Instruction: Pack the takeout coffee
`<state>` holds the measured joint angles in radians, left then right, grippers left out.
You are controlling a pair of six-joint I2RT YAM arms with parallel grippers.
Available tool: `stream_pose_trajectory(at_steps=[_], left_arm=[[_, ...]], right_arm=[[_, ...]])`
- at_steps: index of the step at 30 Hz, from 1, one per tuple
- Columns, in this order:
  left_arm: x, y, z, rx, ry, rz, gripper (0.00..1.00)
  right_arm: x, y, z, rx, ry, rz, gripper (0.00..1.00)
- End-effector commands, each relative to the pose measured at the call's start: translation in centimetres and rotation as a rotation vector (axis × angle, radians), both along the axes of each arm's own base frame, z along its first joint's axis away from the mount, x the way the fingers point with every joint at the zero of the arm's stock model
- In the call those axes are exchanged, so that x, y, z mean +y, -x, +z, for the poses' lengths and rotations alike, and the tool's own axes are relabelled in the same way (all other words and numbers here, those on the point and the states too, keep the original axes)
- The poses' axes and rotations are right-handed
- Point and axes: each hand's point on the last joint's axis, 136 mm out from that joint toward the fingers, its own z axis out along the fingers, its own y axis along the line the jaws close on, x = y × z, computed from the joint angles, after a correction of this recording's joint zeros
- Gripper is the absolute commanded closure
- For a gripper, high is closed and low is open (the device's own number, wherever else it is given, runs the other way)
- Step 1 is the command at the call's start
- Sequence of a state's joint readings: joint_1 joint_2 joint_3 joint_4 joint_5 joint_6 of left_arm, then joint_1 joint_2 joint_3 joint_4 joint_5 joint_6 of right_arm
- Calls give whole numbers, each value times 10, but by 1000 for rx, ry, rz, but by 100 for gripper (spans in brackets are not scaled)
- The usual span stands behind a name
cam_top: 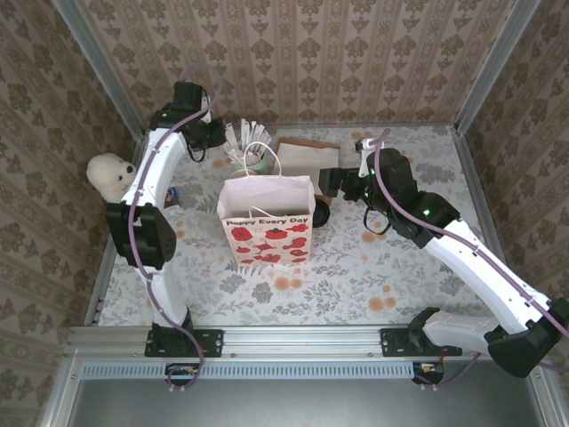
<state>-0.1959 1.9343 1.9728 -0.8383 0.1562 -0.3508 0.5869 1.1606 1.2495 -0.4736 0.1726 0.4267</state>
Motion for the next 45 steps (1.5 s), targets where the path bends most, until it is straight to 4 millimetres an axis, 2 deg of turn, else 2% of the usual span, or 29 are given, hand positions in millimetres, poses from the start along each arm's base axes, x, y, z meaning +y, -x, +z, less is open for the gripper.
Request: stream_pose_trajectory(at_steps=[1, 2, 6, 12, 16, 19, 22, 26, 29, 31, 40, 43, 45], left_arm=[[1, 5, 27, -51, -6, -3, 97], [1, 5, 29, -55, -6, -3, 100], [0, 7, 43, -87, -7, -17, 100], [-2, 20, 86, -181, 3, -62, 100], [2, 34, 110, -227, -1, -66, 100], [5, 49, 135, -286, 3, -76, 100], [9, 73, 168, -356, 4, -98, 100], [24, 114, 214, -456, 17, -103, 100], [26, 147, 247, -561, 95, -140, 100], [23, 171, 261, -597, 139, -184, 100], [6, 268, 303, -717, 290, -328, 100], [-4, 299, 308, -715, 343, -410, 100], [-5, 313, 305, -703, 352, -422, 100]], right_arm=[[1, 1, -1, 10, -16, 4, 0], [1, 0, 0, 7, -17, 3, 0], [2, -1, 1, 0, -21, 5, 0], [5, -4, 4, -13, -21, 11, 0], [6, -6, 5, -23, -26, 14, 0], [9, -8, 7, -34, -19, 28, 0], [9, -11, 14, -50, -14, 17, 0], [9, -16, 22, -82, -21, 7, 0], [12, -19, 24, -87, -14, 17, 0], [12, -22, 25, -90, -10, 6, 0], [13, -24, 29, -91, -37, -8, 0], [13, -24, 26, -80, -47, -10, 0], [14, -24, 26, -73, -55, -7, 0]])
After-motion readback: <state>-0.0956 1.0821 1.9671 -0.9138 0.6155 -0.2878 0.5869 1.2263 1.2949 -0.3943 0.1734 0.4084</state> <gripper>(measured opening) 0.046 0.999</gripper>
